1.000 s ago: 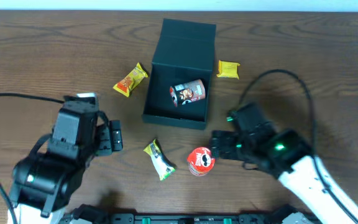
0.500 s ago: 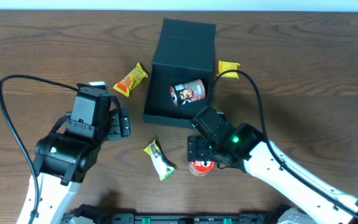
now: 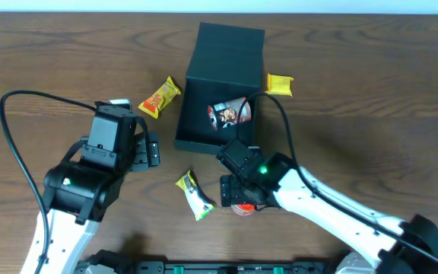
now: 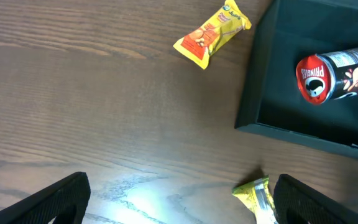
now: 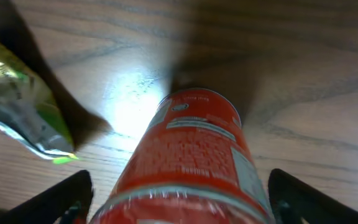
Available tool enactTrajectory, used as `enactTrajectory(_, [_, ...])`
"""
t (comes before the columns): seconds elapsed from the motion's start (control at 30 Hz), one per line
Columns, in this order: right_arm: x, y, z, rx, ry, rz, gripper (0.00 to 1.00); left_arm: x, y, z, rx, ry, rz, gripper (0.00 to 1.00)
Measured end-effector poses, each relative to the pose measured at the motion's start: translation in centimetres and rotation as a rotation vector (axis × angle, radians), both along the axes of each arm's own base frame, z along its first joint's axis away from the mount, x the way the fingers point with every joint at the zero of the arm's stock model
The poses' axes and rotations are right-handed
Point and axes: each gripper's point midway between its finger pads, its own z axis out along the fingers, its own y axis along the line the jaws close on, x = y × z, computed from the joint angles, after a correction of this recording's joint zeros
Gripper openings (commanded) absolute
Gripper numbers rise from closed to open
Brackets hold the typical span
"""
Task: Pack container
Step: 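Grasp the front red Pringles can with right gripper and lift, then carry the can into the box and lay it down with right gripper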
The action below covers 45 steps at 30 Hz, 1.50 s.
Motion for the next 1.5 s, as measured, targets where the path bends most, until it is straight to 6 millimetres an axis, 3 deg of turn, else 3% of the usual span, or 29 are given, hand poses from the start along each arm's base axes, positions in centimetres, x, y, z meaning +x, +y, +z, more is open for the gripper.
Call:
enactTrajectory(0.2, [0.1,0.0,0.0,-0.001,-0.005,-0.001,0.59,0.2,-0.1,-0.3,0.004,0.012,0.0,0.95])
enactTrajectory(0.57, [0.6,0.0,0.3,-0.005,-0.026,-0.006,0.57,0.6,-0.2,-1.2,0.014,0.043,0.0,0.95])
enactTrajectory(1.0, [6.6,1.5,3.8,0.104,-0.197,-0.099,0.48,0.9,-0.3,-1.2,0.012,0.036,0.0,0.95])
enactTrajectory(1.23, [9.7,4.5,5.9,0.321,-0.249,-0.115,0.46,1.0,-0.3,-1.4,0.014,0.041,0.0,0.95])
enactTrajectory(1.5, [12.9,4.5,7.8,0.472,-0.283,-0.179,0.43,1.7,-0.5,-3.1,0.033,0.1,0.0,0.95])
